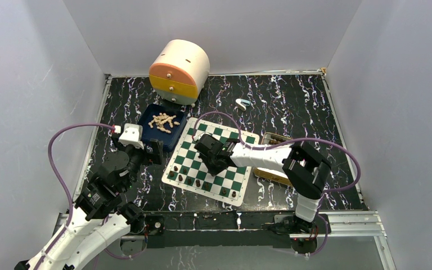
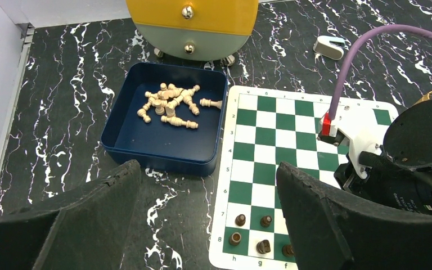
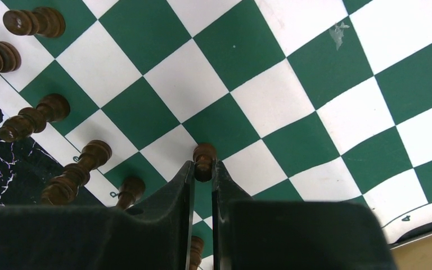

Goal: Set up the chess pieces on the board
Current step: Pick up the chess piece from the chessboard.

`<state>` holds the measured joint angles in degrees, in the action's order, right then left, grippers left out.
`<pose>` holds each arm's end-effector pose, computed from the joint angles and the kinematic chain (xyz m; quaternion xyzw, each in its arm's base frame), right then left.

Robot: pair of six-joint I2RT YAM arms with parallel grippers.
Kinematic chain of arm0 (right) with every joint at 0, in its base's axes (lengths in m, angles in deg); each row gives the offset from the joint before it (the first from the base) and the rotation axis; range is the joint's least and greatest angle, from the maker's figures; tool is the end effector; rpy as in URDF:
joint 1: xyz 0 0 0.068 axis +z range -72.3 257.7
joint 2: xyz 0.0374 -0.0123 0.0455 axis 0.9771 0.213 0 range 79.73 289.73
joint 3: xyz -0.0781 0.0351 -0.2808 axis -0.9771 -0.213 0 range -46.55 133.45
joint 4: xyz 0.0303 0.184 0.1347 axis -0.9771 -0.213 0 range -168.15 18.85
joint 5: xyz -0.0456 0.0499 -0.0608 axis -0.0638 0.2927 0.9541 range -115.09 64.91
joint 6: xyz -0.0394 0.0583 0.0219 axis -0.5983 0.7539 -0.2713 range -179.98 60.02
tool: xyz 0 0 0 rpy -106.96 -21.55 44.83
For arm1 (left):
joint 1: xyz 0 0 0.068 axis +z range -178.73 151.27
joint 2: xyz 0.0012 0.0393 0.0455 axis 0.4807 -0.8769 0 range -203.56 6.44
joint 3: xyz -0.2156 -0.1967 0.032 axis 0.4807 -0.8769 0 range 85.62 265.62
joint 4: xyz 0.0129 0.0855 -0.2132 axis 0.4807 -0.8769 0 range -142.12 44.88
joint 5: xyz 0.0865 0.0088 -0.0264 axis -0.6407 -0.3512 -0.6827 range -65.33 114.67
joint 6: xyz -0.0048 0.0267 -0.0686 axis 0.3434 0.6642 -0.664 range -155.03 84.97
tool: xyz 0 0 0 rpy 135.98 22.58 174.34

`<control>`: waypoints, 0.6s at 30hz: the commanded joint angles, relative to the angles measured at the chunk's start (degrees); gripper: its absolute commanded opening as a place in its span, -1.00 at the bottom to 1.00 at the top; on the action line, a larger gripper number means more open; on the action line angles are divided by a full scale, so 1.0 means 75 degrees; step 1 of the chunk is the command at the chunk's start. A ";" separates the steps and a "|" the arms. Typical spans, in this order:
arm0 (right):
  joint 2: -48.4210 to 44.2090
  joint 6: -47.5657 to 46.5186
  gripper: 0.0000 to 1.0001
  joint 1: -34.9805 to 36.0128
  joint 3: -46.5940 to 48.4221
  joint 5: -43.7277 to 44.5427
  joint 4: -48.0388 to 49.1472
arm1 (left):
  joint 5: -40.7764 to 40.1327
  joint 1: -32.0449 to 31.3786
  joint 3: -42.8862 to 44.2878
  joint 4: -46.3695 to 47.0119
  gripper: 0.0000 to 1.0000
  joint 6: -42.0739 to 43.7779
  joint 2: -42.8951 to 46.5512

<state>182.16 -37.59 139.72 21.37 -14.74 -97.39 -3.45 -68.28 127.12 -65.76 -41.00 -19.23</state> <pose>0.1764 0.3085 0.2046 -0.3052 0.9143 0.1043 0.2449 0.0781 -0.0269 0.3417 0.0488 0.7312 -0.0891 0.6745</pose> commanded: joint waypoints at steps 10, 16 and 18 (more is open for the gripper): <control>-0.1287 0.0847 -0.74 0.0047 -0.0120 0.0511 -0.1353 | 0.0003 -0.0022 -0.0029 0.0100 0.75 -0.0047 -0.0045; -0.2124 0.1390 -0.73 0.0057 -0.1010 0.0418 -0.1531 | 0.0015 -0.0024 -0.0040 0.0104 0.75 -0.0060 -0.0015; -0.2295 0.1532 -0.73 0.0063 -0.1194 0.0413 -0.1599 | 0.0029 -0.0021 -0.0034 0.0116 0.75 -0.0058 -0.0059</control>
<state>168.52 -29.98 139.77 14.92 -12.16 -106.97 -3.12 -68.28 126.70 -65.96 -41.11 -19.26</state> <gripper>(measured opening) 0.208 0.872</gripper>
